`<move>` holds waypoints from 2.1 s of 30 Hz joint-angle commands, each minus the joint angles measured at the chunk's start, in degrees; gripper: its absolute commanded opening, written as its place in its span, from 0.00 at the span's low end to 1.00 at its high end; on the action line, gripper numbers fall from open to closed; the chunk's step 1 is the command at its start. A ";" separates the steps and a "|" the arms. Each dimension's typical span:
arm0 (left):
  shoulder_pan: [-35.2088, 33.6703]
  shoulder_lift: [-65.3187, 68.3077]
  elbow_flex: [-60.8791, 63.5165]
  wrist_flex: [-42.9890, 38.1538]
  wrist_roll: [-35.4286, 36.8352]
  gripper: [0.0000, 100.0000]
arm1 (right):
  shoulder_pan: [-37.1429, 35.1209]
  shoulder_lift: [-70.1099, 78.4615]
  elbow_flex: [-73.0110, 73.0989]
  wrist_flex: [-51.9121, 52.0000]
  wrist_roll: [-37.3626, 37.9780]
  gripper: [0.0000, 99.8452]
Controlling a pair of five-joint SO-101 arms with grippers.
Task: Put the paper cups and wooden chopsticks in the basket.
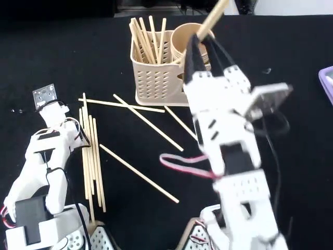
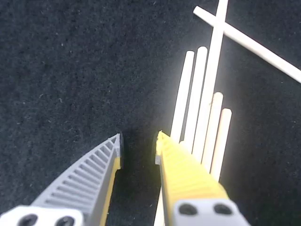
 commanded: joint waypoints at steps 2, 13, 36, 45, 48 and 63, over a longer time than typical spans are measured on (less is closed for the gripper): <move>0.40 -0.44 -0.48 -0.79 0.00 0.13 | 1.14 19.74 -12.88 -6.24 -0.26 0.01; 0.57 -0.44 -0.48 -0.97 0.00 0.13 | -4.13 33.98 -21.14 -6.59 0.26 0.01; 0.75 -0.44 -0.40 -1.05 0.00 0.13 | -7.03 43.38 -16.84 -22.15 0.35 0.01; 0.75 -0.44 -0.48 -1.14 0.00 0.13 | -10.64 45.49 -12.26 -22.07 12.84 0.07; 0.75 -0.44 -0.48 -1.14 0.00 0.13 | -11.60 44.70 -12.18 -22.07 13.01 0.18; 0.75 -0.44 -0.48 -1.14 0.00 0.13 | -12.92 10.86 -11.82 15.38 12.75 0.16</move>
